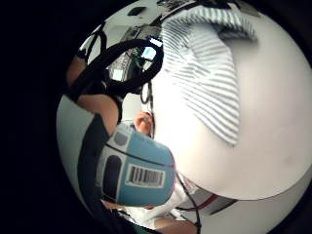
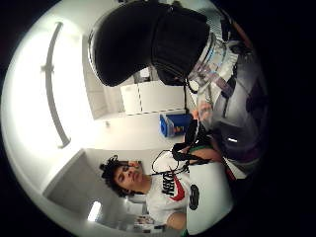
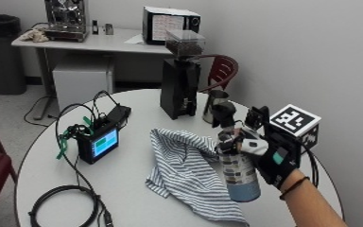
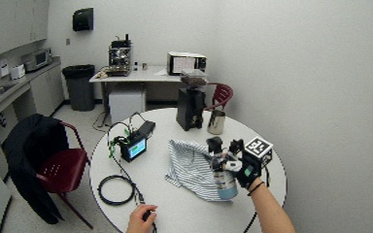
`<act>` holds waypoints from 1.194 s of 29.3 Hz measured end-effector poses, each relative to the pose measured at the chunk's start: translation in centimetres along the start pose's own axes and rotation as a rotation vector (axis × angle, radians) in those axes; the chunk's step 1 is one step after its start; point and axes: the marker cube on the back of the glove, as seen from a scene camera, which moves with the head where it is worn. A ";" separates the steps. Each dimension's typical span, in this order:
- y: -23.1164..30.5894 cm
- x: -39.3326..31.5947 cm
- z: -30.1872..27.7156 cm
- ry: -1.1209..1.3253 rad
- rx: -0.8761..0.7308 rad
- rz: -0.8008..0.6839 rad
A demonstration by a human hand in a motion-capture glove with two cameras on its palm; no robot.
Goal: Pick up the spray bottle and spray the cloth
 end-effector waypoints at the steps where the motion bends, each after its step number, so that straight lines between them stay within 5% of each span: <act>1: 0.0 -1.0 -0.2 0.007 0.007 -0.014; 12: -0.2 6.5 2.6 -0.022 -0.011 0.151; 24: -2.4 -1.5 4.2 0.012 0.155 -0.204; 35: -7.0 0.6 9.6 0.007 0.172 -0.359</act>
